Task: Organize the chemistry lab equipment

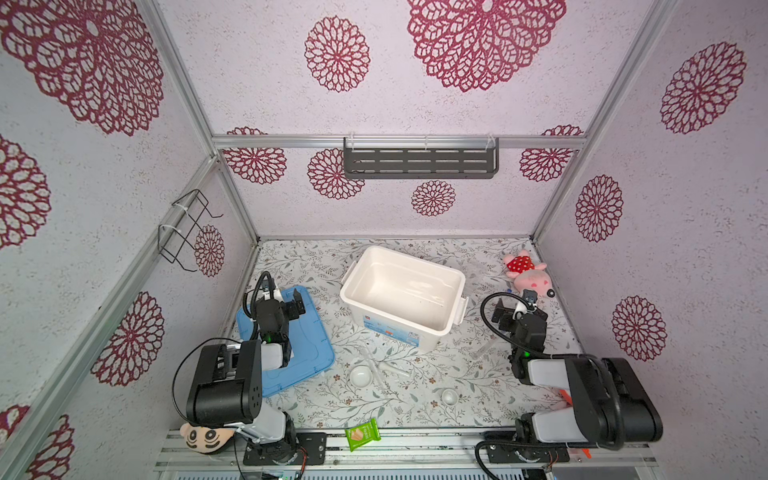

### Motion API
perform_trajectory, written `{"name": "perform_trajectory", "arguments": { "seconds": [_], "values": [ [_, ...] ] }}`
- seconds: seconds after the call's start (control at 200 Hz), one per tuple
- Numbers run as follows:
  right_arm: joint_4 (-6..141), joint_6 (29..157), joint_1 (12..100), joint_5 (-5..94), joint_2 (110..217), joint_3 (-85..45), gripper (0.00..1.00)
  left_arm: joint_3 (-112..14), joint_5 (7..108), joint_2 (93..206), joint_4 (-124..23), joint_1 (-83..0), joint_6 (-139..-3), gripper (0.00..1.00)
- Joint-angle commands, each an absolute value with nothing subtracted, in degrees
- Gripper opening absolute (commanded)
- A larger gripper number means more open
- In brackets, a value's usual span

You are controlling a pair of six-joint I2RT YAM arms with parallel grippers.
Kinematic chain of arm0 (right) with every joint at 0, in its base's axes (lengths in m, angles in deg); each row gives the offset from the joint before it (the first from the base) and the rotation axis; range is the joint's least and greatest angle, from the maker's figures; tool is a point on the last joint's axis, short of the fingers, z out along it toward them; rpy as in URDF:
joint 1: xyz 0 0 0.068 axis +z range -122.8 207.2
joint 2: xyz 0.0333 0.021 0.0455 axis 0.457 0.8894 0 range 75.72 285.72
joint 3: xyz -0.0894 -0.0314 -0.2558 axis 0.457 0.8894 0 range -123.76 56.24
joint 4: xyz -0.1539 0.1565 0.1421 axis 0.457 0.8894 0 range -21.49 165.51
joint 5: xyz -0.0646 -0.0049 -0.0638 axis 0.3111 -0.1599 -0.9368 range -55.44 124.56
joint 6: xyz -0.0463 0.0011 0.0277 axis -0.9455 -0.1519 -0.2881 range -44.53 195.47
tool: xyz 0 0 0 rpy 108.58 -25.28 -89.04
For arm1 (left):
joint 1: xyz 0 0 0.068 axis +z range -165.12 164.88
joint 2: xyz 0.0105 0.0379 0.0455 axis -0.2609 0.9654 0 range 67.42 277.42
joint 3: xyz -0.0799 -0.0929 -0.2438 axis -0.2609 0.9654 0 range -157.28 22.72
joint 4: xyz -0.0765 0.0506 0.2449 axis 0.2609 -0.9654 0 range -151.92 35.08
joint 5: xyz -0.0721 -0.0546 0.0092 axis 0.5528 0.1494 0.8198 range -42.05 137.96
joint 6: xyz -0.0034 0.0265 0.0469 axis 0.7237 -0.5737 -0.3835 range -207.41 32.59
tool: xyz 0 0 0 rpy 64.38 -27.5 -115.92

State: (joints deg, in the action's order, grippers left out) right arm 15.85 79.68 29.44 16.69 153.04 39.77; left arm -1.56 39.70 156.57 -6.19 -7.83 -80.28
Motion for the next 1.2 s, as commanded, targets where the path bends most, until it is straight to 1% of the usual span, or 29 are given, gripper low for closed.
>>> {"name": "perform_trajectory", "arguments": {
  "seconds": [0.0, 0.1, 0.16, 0.215, 0.28, 0.365, 0.45, 0.575, 0.65, 0.706, 0.756, 0.806, 0.886, 0.956, 1.021, 1.106, 1.196],
  "values": [
    [37.37, 86.91, 28.96, 10.42, 145.69, 31.96, 0.99, -1.89, 39.95, 156.29, -5.67, -7.69, -80.25, 0.98],
    [47.93, 86.52, 29.03, 12.32, 140.55, 27.30, 0.99, -1.90, 39.87, 156.32, -5.66, -7.69, -80.38, 0.97],
    [55.55, 90.15, 28.95, 9.17, 137.68, 24.25, 0.99, -1.91, 39.85, 156.31, -5.62, -7.69, -80.38, 0.98],
    [65.59, 95.11, 28.84, 6.47, 135.53, 20.56, 0.99, -1.90, 39.82, 156.28, -5.66, -7.70, -80.38, 0.97],
    [77.08, 96.30, 28.21, 9.52, 133.71, 16.13, 0.99, -1.92, 39.81, 156.28, -5.66, -7.73, -80.38, 0.97],
    [84.32, 100.90, 26.86, 16.44, 130.70, 15.62, 0.99, -1.90, 39.43, 156.30, -5.63, -7.95, -80.55, 0.97],
    [94.84, 105.94, 26.85, 17.46, 129.34, 14.16, 0.99, -1.73, 38.20, 156.28, -5.27, -8.49, -80.82, 0.97],
    [105.66, 106.94, 26.77, 18.30, 130.78, 11.61, 0.99, -1.76, 38.46, 156.28, -5.40, -8.27, -80.74, 0.97],
    [106.77, 108.00, 26.76, 19.65, 131.07, 11.17, 0.99, -1.72, 38.42, 156.28, -5.37, -8.23, -80.69, 0.97],
    [107.07, 111.99, 26.60, 18.62, 131.32, 11.15, 0.99, -1.90, 38.67, 156.28, -5.71, -7.68, -80.05, 0.97],
    [106.55, 112.33, 25.98, 19.14, 131.18, 10.96, 0.99, -1.92, 38.58, 156.31, -5.61, -7.68, -80.03, 0.97],
    [106.06, 111.58, 25.87, 21.23, 130.85, 10.76, 0.99, -1.59, 38.47, 156.15, -5.18, -7.79, -79.99, 0.97],
    [103.64, 109.57, 25.88, 26.52, 129.15, 11.95, 0.99, -1.24, 34.62, 153.42, -6.17, -8.27, -79.01, 0.97],
    [101.93, 109.67, 25.75, 28.71, 128.42, 14.45, 0.99, -2.58, 33.20, 149.27, -12.29, -8.27, -78.62, 0.97],
    [102.79, 110.30, 25.61, 29.87, 130.67, 14.46, 0.99, -5.26, 33.95, 145.69, -19.33, -8.27, -78.73, 0.97],
    [103.60, 110.33, 25.61, 33.98, 136.39, 12.66, 0.99, -11.20, 33.55, 141.05, -34.53, -8.27, -73.06, 0.97],
    [103.61, 108.68, 25.70, 40.66, 141.63, 9.11, 0.95, -18.54, 35.94, 137.49, -50.01, -8.24, -68.06, 0.97]
  ]
}}
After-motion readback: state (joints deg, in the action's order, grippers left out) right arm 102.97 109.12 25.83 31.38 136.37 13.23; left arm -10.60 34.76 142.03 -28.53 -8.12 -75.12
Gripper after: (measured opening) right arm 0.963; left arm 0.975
